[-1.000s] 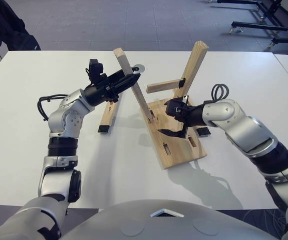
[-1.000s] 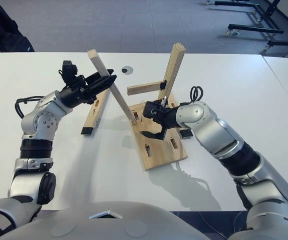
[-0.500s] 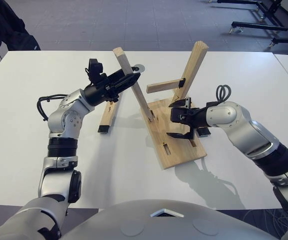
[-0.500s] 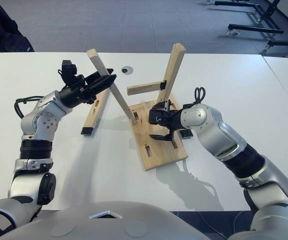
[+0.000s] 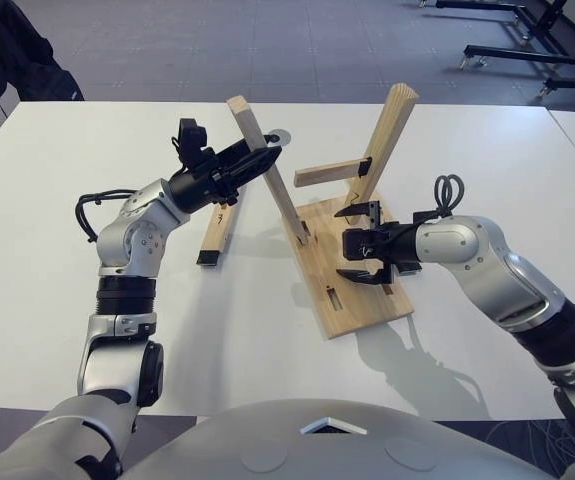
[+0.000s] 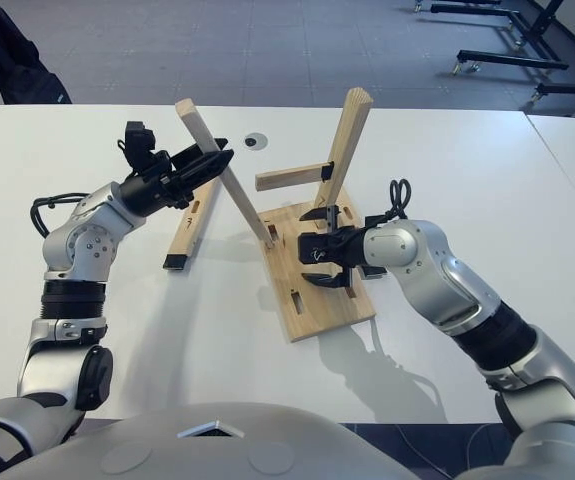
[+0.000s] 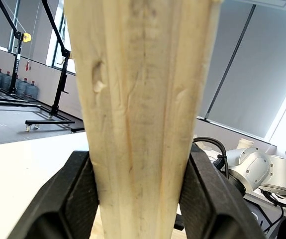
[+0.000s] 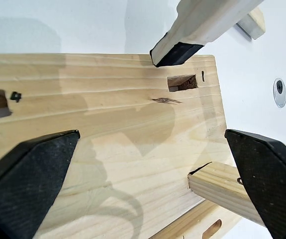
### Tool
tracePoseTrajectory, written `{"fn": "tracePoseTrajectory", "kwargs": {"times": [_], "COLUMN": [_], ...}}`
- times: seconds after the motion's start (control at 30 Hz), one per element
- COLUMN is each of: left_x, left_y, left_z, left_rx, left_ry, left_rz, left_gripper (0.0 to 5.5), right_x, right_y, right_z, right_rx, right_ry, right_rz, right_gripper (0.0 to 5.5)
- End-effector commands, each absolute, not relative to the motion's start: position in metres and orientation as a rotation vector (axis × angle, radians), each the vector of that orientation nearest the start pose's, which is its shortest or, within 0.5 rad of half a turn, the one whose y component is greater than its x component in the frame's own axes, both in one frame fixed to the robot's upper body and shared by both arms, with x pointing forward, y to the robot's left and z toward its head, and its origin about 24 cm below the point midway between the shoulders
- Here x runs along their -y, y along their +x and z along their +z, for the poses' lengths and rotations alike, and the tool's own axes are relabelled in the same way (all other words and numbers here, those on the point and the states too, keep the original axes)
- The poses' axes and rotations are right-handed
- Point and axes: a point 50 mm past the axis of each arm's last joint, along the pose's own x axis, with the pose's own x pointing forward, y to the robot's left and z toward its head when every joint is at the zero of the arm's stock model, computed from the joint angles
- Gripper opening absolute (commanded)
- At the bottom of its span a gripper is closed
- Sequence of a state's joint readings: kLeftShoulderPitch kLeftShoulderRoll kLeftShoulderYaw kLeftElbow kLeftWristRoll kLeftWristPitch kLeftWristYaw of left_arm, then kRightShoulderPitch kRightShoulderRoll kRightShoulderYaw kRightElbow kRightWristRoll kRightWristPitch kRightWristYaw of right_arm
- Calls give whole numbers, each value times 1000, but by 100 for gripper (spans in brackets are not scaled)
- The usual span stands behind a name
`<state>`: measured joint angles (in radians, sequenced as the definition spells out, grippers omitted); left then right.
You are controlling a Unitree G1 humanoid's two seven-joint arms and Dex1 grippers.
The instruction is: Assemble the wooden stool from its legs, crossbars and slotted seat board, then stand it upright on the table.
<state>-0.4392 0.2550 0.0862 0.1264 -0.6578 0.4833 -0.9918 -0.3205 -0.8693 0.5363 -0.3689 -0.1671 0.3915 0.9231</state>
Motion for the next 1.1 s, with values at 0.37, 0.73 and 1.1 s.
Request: {"fn": "tracePoseTrajectory", "kwargs": {"times": [0.37,0.73,1.1], "left_x": [-144,-141,-144], "left_y": [301,312,309], "left_z": [132,126,121], "left_rx": [60,57,25], "left_ry": [-444,-470,-451], "left_rz": [-1141,-1133,-1146], "left_gripper": [204,204,204], "right_x": [162,132,136], "right_y": [210,228,228], "right_z": [63,97,92], "right_rx": [-608,-541,-555], "right_ry": [-1013,-707,-758], "right_rz": [1324,1307,1290], "right_gripper": [540,540,540]}}
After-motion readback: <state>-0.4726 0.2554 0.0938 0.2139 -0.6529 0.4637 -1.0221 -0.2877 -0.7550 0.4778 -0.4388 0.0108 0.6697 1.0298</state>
